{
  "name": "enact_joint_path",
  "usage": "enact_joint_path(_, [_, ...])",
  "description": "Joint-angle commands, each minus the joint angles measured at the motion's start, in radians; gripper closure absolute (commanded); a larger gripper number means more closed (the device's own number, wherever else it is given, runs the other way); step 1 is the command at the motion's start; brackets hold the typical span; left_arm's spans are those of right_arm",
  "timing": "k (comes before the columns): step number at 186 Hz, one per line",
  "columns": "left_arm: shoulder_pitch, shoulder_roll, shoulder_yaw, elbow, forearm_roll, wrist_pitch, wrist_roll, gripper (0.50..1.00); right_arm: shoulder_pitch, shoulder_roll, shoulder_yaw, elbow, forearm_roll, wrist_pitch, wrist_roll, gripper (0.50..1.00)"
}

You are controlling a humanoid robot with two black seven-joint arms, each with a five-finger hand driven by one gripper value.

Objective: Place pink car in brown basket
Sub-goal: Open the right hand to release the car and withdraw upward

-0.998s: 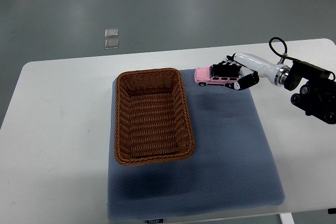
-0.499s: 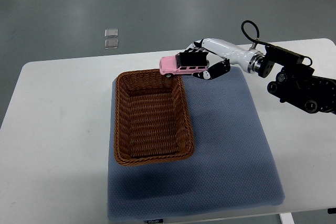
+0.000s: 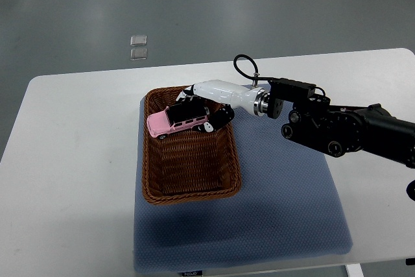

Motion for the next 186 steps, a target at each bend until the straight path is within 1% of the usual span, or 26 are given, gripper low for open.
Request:
enact_joint_path(1, [0.000,0.000,0.000,-0.002,0.000,0.000,0.000,0.500,-0.007,0.001,-0.015,-0.020,-0.003,-0.004,-0.001,0.904])
enact_joint_path(6, [0.000,0.000,0.000,-0.002,0.000,0.000,0.000,0.500,-0.007,0.001,-0.014,-0.022,-0.003,-0.004,-0.001,0.879])
enact_joint_path(7, [0.000,0.000,0.000,-0.002,0.000,0.000,0.000,0.500,-0.007,0.001,-0.014,-0.022,-0.003,-0.004,-0.001,0.865])
enact_joint_path(8, [0.000,0.000,0.000,-0.002,0.000,0.000,0.000,0.500,-0.007,0.001,-0.014,-0.022,-0.003,-0.004,-0.001,0.865])
enact_joint_path(9, [0.000,0.000,0.000,-0.002,0.000,0.000,0.000,0.500,-0.007,0.001,-0.014,-0.022,-0.003,-0.004,-0.001,0.849])
enact_joint_path(12, [0.000,0.000,0.000,-0.002,0.000,0.000,0.000,0.500,-0.008,0.001,-0.014,-0.020,-0.003,-0.004,-0.001,0.834])
enact_joint_path(13, [0.000,0.000,0.000,-0.002,0.000,0.000,0.000,0.500,-0.008,0.001,-0.014,-0.022,-0.003,-0.006,0.000,0.818])
enact_joint_path(24, [0.000,0.000,0.000,-0.002,0.000,0.000,0.000,0.500,-0.008,0.000,-0.014,-0.020,-0.003,-0.006,0.002,0.769])
enact_joint_path(25, [0.000,0.000,0.001,-0.003,0.000,0.000,0.000,0.500,-0.008,-0.002,-0.012,-0.020,-0.003,-0.006,0.002,0.756])
enact_joint_path(27, [0.000,0.000,0.001,-0.003,0.000,0.000,0.000,0.500,-0.008,-0.002,-0.012,-0.020,-0.003,-0.006,0.002,0.756])
enact_joint_path(28, [0.000,0.000,0.000,-0.003,0.000,0.000,0.000,0.500,-0.008,-0.002,-0.012,-0.022,-0.004,-0.006,0.002,0.740])
enact_joint_path(29, [0.000,0.000,0.000,-0.003,0.000,0.000,0.000,0.500,-0.008,-0.002,-0.012,-0.022,-0.004,-0.006,0.002,0.740])
enact_joint_path(30, [0.000,0.000,0.000,-0.002,0.000,0.000,0.000,0.500,-0.008,-0.003,-0.012,-0.020,-0.004,-0.007,0.002,0.722])
enact_joint_path(31, [0.000,0.000,0.000,-0.002,0.000,0.000,0.000,0.500,-0.008,-0.003,-0.012,-0.020,-0.004,-0.007,0.002,0.722])
enact_joint_path(32, [0.000,0.000,0.000,-0.002,0.000,0.000,0.000,0.500,-0.008,-0.005,-0.011,-0.022,-0.003,-0.009,0.002,0.703])
enact_joint_path(33, [0.000,0.000,0.000,-0.002,0.000,0.000,0.000,0.500,-0.008,-0.005,-0.011,-0.022,-0.003,-0.009,0.002,0.703])
enact_joint_path(35, [0.000,0.000,0.000,-0.003,0.000,0.000,0.000,0.500,-0.008,-0.006,-0.011,-0.020,-0.003,-0.012,0.002,0.673])
enact_joint_path(44, [0.000,0.000,0.001,-0.002,0.000,0.000,0.000,0.500,-0.008,-0.008,-0.007,-0.020,0.000,-0.019,0.002,0.624])
enact_joint_path(46, [0.000,0.000,0.001,-0.002,0.000,0.000,0.000,0.500,-0.008,-0.008,-0.007,-0.020,0.000,-0.019,0.002,0.624])
enact_joint_path(49, [0.000,0.000,0.001,-0.003,0.000,0.000,0.000,0.500,-0.008,-0.008,-0.007,-0.020,0.002,-0.021,0.002,0.603])
enact_joint_path(53, [0.000,0.000,0.001,-0.002,0.000,0.000,0.000,0.500,-0.008,-0.008,-0.007,-0.020,0.002,-0.021,0.002,0.593])
enact_joint_path(92, [0.000,0.000,-0.002,0.000,0.000,0.000,0.000,0.500,-0.010,-0.014,0.009,-0.020,0.014,-0.024,0.000,0.587])
enact_joint_path(115, [0.000,0.000,-0.002,0.001,0.000,0.000,0.000,0.500,-0.014,-0.019,0.085,-0.020,0.051,-0.053,-0.003,0.589])
enact_joint_path(143, [0.000,0.000,-0.002,0.003,0.000,0.000,0.000,0.500,-0.056,-0.037,0.244,-0.020,0.235,-0.055,-0.013,0.589])
enact_joint_path(166, [0.000,0.000,-0.002,0.003,0.000,0.000,0.000,0.500,-0.102,-0.066,0.359,-0.020,0.430,-0.055,-0.041,0.589])
enact_joint_path(186, [0.000,0.000,-0.002,0.005,0.000,0.000,0.000,0.500,-0.175,-0.095,0.476,-0.020,0.611,-0.049,-0.069,0.589])
